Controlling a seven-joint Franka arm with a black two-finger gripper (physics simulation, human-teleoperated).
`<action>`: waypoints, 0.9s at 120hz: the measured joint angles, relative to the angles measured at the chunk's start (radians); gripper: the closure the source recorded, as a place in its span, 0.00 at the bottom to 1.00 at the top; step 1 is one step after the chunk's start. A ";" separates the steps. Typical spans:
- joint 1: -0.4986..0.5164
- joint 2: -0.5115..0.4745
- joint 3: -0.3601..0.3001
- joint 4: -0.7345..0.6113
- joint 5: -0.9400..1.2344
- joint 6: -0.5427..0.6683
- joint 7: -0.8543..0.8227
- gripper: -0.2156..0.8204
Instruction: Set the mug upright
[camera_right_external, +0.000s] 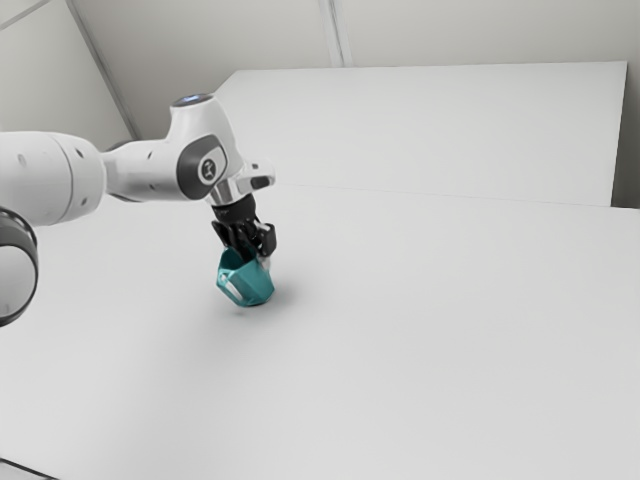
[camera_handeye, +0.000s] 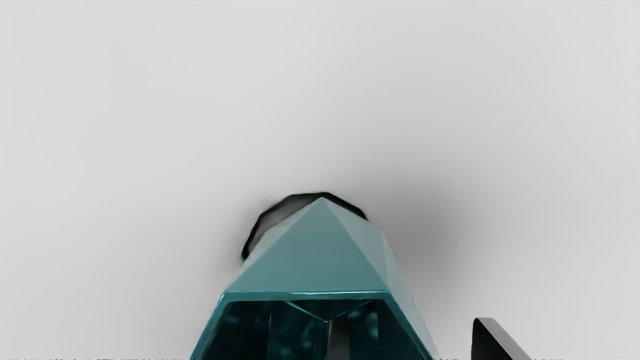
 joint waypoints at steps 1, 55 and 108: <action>0.000 -0.002 0.000 0.000 0.000 0.000 0.000 0.54; 0.000 -0.112 -0.008 0.290 -0.021 -0.223 0.001 0.25; 0.000 -0.189 -0.006 0.337 -0.017 -0.400 -0.003 0.21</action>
